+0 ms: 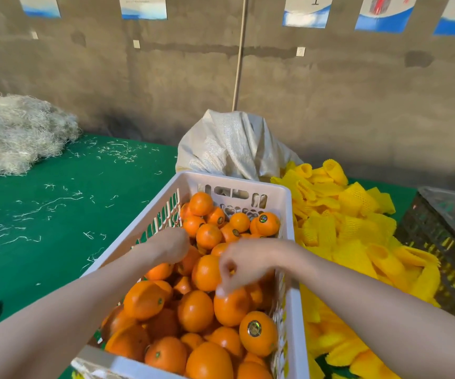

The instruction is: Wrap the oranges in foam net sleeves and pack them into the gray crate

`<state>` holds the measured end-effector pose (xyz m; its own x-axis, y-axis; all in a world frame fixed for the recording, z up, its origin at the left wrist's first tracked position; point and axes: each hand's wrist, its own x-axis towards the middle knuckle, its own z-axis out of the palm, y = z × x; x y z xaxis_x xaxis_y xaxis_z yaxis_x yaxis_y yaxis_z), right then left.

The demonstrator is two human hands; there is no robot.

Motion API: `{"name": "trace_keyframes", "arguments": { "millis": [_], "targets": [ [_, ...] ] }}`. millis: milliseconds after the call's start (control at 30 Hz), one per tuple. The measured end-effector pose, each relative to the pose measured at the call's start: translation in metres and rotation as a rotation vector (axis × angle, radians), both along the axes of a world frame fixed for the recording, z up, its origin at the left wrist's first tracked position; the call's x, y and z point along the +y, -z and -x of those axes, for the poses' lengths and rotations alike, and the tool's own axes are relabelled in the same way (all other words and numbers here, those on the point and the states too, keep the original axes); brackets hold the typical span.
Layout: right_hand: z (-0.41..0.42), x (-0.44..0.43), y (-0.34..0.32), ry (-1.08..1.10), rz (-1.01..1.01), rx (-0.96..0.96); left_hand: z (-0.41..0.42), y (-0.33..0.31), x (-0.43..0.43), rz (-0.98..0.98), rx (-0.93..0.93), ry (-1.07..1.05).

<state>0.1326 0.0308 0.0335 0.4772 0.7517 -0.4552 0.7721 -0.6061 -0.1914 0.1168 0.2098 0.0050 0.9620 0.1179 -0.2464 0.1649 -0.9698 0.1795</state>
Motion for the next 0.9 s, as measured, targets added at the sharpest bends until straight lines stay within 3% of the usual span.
{"name": "trace_keyframes", "arguments": {
  "millis": [133, 267, 367, 600, 700, 900],
  "targets": [
    [-0.045, 0.026, 0.018, 0.319, -0.329, -0.23, -0.01, 0.01, 0.024, -0.019, -0.094, -0.005],
    [-0.093, 0.074, 0.046, 0.495, -0.347, -0.192, -0.013, 0.021, 0.029, 0.068, -0.172, -0.06],
    [-0.121, 0.107, 0.068, 0.595, -0.387, -0.175, -0.015, 0.03, 0.026, 0.06, -0.127, -0.011],
    [-0.153, 0.131, 0.096, 0.584, -0.4, -0.302, -0.023, 0.039, 0.03, -0.07, -0.007, 0.087],
    [-0.154, 0.125, 0.094, 0.557, -0.44, -0.367, -0.02, 0.039, 0.039, -0.157, 0.136, 0.128],
    [-0.136, 0.08, 0.064, 0.541, -0.596, -0.055, -0.013, 0.044, 0.039, -0.221, 0.198, 0.129]
  ]
}}
